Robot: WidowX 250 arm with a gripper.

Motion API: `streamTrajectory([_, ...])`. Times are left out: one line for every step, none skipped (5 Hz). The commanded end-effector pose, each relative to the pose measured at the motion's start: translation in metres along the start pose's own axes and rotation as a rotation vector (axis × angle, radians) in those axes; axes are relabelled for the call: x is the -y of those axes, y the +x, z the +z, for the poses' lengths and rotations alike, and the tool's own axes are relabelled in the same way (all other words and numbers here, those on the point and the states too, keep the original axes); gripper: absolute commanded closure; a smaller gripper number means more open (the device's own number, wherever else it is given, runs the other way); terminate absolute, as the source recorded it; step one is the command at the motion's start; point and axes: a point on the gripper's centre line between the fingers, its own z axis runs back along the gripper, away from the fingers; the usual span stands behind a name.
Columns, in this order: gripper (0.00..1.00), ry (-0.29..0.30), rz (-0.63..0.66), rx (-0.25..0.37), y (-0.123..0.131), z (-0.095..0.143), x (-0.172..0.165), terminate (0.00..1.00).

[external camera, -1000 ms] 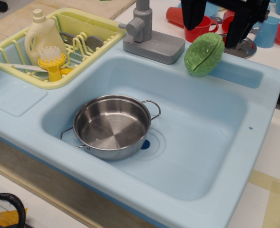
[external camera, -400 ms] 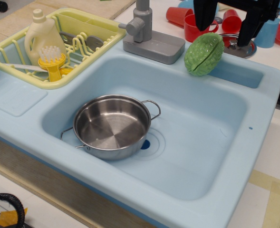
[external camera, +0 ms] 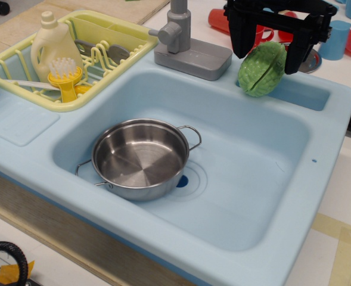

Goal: Put green squash into pot or pan

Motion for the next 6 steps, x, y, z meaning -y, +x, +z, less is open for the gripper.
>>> streamTrajectory([0.00, -0.033, 0.005, 0.020, 0.006, -0.009, -0.010, 0.00])
streamTrajectory([1.00, -0.031, 0.051, 0.041, 0.007, -0.013, -0.007, 0.00])
streamTrajectory([1.00, -0.017, 0.071, 0.034, 0.004, -0.006, -0.004, 0.00])
streamTrajectory([1.00, 0.022, 0.102, 0.008, -0.012, 0.015, 0.002, 0.00])
streamTrajectory([1.00, 0.063, 0.177, -0.008, -0.040, 0.037, 0.001, 0.00])
streamTrajectory([1.00, 0.071, 0.274, 0.014, -0.079, 0.046, -0.013, 0.00])
